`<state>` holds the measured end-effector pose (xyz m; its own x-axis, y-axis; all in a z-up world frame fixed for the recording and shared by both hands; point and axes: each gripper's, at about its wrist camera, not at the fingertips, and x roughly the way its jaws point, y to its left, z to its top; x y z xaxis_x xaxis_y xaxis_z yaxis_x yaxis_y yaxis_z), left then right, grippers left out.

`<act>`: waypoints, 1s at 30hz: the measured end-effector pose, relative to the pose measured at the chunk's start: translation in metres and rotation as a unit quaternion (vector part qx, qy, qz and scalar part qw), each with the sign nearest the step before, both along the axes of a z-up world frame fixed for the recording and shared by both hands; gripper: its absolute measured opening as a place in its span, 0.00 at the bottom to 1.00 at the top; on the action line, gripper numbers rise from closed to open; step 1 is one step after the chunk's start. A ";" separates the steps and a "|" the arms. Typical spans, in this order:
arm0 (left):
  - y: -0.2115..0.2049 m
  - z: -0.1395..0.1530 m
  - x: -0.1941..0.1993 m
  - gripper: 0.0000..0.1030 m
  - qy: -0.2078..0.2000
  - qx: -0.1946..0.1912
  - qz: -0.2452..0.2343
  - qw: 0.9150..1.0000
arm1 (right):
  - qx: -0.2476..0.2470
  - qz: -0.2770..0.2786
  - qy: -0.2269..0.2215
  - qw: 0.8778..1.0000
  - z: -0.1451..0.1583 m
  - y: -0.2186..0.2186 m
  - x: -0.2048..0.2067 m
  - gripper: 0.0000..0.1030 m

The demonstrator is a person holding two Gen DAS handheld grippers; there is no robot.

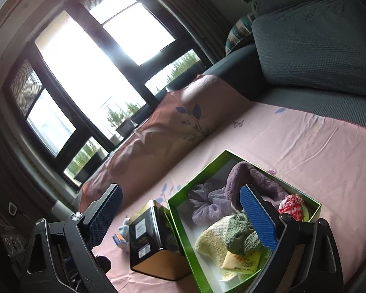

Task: Organize soft objects
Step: 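Move the right gripper to the blue tissue packet on the bed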

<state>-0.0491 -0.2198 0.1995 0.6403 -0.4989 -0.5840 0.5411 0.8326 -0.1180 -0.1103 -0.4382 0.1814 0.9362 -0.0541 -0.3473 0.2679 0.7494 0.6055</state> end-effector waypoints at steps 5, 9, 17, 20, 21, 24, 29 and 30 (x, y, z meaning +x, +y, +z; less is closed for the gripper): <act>0.063 -0.017 0.005 0.99 0.018 -0.025 0.086 0.996 | -0.045 0.027 0.010 0.999 0.008 0.031 0.010 0.95; 0.113 -0.044 0.015 0.99 0.044 -0.024 0.127 0.991 | -0.079 0.057 0.027 0.995 0.009 0.064 0.026 0.95; 0.229 -0.107 0.044 0.99 0.089 -0.043 0.266 0.959 | -0.132 0.158 0.040 0.978 0.001 0.154 0.068 0.94; 0.257 -0.124 0.047 0.99 0.111 -0.056 0.279 0.952 | -0.153 0.193 0.068 0.967 -0.008 0.195 0.093 0.94; 0.263 -0.126 0.050 0.99 0.113 -0.055 0.282 0.951 | -0.162 0.207 0.076 0.962 -0.010 0.209 0.104 0.93; 0.283 -0.134 0.054 0.98 0.121 -0.070 0.335 0.932 | -0.183 0.240 0.105 0.948 -0.019 0.246 0.142 0.86; 0.294 -0.136 0.060 0.99 0.152 -0.109 0.320 0.929 | -0.223 0.259 0.183 0.922 -0.048 0.300 0.224 0.70; 0.295 -0.135 0.058 0.99 0.147 -0.107 0.321 0.930 | -0.241 0.256 0.201 0.914 -0.057 0.309 0.238 0.66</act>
